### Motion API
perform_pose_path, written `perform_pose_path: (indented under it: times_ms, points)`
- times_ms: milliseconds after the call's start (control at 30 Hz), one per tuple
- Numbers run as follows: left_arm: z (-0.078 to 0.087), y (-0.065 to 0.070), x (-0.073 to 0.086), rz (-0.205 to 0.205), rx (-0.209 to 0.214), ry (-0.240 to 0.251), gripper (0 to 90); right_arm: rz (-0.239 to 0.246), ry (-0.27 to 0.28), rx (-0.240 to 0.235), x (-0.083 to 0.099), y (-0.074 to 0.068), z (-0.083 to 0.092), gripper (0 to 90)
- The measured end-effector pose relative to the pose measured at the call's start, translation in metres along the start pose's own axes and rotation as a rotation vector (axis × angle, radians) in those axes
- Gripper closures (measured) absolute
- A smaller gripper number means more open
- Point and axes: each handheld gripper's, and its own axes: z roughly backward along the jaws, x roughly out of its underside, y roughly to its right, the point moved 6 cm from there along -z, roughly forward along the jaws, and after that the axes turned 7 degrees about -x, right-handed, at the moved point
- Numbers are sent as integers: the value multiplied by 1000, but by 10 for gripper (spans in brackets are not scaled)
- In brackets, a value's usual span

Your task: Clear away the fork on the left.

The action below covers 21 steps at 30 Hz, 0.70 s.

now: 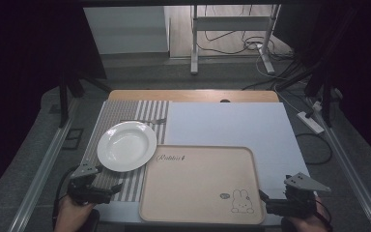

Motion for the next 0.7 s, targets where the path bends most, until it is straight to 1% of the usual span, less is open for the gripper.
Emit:
perform_pose_path:
  times_ms: [133,400,467,533,700]
  points:
    - [-2,0,0,-1,12,-12,3,20,-14,-1,0,-1,-1,0]
    - [-4,0,0,3,22,-32,2,24,-15,-5,1,-2,-1,0]
    - [-4,-1,0,14,26,-39,2,29,-19,-9,1,-2,-2,0]
    - [-4,-2,0,18,28,-40,2,30,-18,-8,1,-3,-2,0]
    - [-4,-3,0,36,38,-36,1,33,-21,-9,1,-3,-2,0]
